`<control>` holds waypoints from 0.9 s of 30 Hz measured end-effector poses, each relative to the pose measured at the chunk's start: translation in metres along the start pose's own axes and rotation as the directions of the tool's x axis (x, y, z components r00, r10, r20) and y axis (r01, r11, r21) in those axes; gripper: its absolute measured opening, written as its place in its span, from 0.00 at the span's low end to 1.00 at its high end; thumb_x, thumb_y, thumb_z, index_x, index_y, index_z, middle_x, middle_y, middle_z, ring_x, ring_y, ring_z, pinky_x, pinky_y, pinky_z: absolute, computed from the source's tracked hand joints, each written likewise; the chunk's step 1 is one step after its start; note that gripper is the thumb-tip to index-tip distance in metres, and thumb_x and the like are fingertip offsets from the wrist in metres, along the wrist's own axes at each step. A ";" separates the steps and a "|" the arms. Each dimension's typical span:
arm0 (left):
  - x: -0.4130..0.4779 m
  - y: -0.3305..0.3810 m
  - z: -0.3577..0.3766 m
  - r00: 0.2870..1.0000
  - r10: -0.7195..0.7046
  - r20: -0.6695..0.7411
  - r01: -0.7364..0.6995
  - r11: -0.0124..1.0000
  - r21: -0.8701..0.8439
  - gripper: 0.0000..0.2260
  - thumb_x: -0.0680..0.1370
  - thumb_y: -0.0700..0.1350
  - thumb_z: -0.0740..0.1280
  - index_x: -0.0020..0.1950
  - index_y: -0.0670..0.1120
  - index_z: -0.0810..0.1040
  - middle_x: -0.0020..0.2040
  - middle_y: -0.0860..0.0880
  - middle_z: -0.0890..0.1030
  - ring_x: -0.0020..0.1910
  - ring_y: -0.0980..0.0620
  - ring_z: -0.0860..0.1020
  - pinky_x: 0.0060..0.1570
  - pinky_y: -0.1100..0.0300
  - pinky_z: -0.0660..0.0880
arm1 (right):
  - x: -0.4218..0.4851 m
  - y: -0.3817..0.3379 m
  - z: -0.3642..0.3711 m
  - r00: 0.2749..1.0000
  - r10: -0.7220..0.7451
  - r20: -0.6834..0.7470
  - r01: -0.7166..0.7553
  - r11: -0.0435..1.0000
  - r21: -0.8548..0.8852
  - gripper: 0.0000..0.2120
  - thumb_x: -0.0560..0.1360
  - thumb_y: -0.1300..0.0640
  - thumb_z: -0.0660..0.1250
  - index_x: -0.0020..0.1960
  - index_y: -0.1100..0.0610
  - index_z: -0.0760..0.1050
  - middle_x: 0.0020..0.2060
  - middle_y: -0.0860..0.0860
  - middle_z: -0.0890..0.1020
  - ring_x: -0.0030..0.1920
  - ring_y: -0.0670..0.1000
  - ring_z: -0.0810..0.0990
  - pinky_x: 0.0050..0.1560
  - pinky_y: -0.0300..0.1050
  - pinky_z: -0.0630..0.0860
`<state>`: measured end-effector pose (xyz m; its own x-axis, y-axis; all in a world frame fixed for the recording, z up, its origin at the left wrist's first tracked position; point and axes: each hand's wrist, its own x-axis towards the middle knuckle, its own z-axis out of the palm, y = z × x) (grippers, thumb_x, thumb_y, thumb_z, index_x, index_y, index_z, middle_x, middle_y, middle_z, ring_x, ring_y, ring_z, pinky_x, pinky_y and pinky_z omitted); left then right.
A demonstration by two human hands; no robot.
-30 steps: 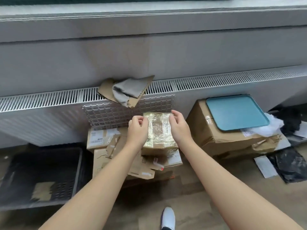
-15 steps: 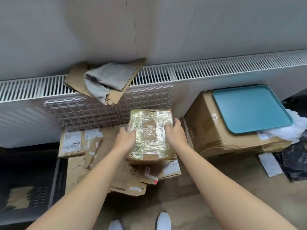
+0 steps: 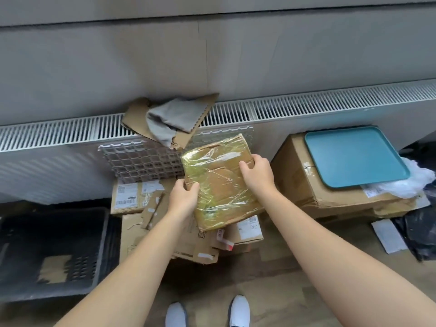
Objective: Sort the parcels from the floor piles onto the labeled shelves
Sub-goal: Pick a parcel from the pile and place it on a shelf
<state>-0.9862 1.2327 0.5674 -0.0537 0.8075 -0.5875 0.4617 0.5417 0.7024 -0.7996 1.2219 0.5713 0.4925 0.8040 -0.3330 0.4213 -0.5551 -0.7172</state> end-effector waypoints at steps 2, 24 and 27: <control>-0.020 0.008 -0.014 1.000 0.023 -0.012 -0.024 1.000 -0.016 0.21 0.82 0.51 0.63 0.72 0.45 0.67 0.65 0.49 0.74 0.62 0.46 0.74 0.61 0.51 0.72 | -0.011 -0.019 -0.012 0.998 -0.060 0.008 0.060 0.998 -0.026 0.16 0.80 0.51 0.63 0.64 0.58 0.75 0.55 0.54 0.79 0.50 0.54 0.77 0.48 0.44 0.70; -0.116 0.057 -0.222 0.986 -0.029 -0.162 -0.080 0.778 -0.623 0.10 0.85 0.46 0.57 0.61 0.45 0.75 0.52 0.46 0.81 0.49 0.46 0.79 0.47 0.50 0.77 | -0.098 -0.237 -0.061 0.858 -0.234 0.457 0.224 0.972 0.078 0.26 0.73 0.34 0.66 0.59 0.54 0.78 0.60 0.51 0.80 0.59 0.54 0.78 0.63 0.53 0.74; -0.124 0.060 -0.243 0.974 0.004 -0.225 -0.131 0.821 -0.556 0.10 0.84 0.47 0.60 0.63 0.46 0.73 0.53 0.46 0.80 0.49 0.48 0.79 0.46 0.52 0.77 | -0.111 -0.260 -0.057 0.850 -0.300 0.433 0.279 0.954 0.112 0.22 0.76 0.39 0.67 0.54 0.59 0.79 0.48 0.51 0.82 0.45 0.49 0.80 0.45 0.42 0.76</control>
<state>-1.1675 1.2218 0.7799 -0.2495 0.8413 -0.4795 -0.1062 0.4684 0.8771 -0.9208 1.2647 0.8295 -0.0376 0.9421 -0.3332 0.4542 -0.2809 -0.8454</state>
